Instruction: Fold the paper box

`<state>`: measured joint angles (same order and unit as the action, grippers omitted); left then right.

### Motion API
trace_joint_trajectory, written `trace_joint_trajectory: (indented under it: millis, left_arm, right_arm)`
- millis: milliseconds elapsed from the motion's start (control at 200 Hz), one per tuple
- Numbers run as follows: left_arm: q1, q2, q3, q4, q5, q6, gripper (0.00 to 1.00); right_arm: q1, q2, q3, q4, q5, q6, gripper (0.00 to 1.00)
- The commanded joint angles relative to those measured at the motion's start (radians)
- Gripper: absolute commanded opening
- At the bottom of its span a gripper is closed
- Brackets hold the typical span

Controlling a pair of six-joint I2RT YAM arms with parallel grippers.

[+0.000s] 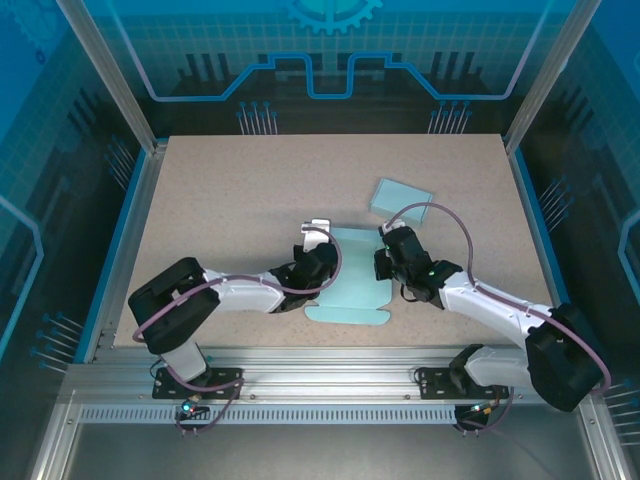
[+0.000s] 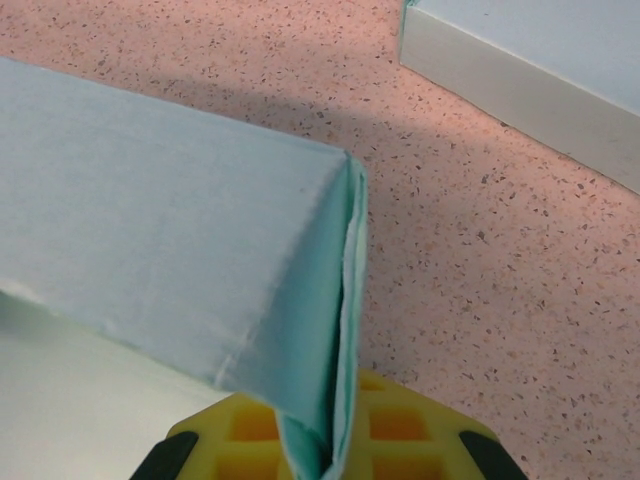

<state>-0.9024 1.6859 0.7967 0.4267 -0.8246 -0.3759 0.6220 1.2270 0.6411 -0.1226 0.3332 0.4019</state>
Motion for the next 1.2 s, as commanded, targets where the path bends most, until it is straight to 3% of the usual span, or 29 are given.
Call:
trace_joint_trajectory:
  millis: [0, 90, 205, 400, 545, 805, 1196]
  left_arm:
    - [0.008, -0.015, 0.027, -0.057, -0.058, -0.075, 0.16]
    - [0.008, -0.063, 0.026, -0.066, 0.047, -0.068, 0.40]
    - [0.008, -0.174, 0.023, -0.142, 0.204, -0.078, 0.61]
    - [0.010, -0.422, -0.015, -0.350, 0.451, -0.113, 0.85]
    - [0.010, -0.661, -0.104, -0.439, 0.488, -0.155, 0.98]
    - [0.019, -1.007, -0.222, -0.556, 0.411, -0.193, 0.99]
    - [0.088, -1.072, -0.267, -0.595, 0.416, -0.184, 0.99]
  right_arm:
    - [0.006, -0.015, 0.012, -0.039, 0.014, 0.009, 0.00]
    - [0.005, -0.004, 0.032, -0.073, 0.031, 0.007, 0.00]
    - [0.005, 0.014, 0.075, -0.147, 0.053, 0.005, 0.00]
    - [0.002, 0.043, 0.214, -0.338, -0.049, 0.007, 0.00]
    - [0.001, 0.035, 0.325, -0.469, -0.136, -0.007, 0.00]
    - [-0.001, 0.106, 0.515, -0.772, -0.230, -0.093, 0.00]
    - [-0.002, 0.450, 0.754, -0.998, -0.251, -0.183, 0.00]
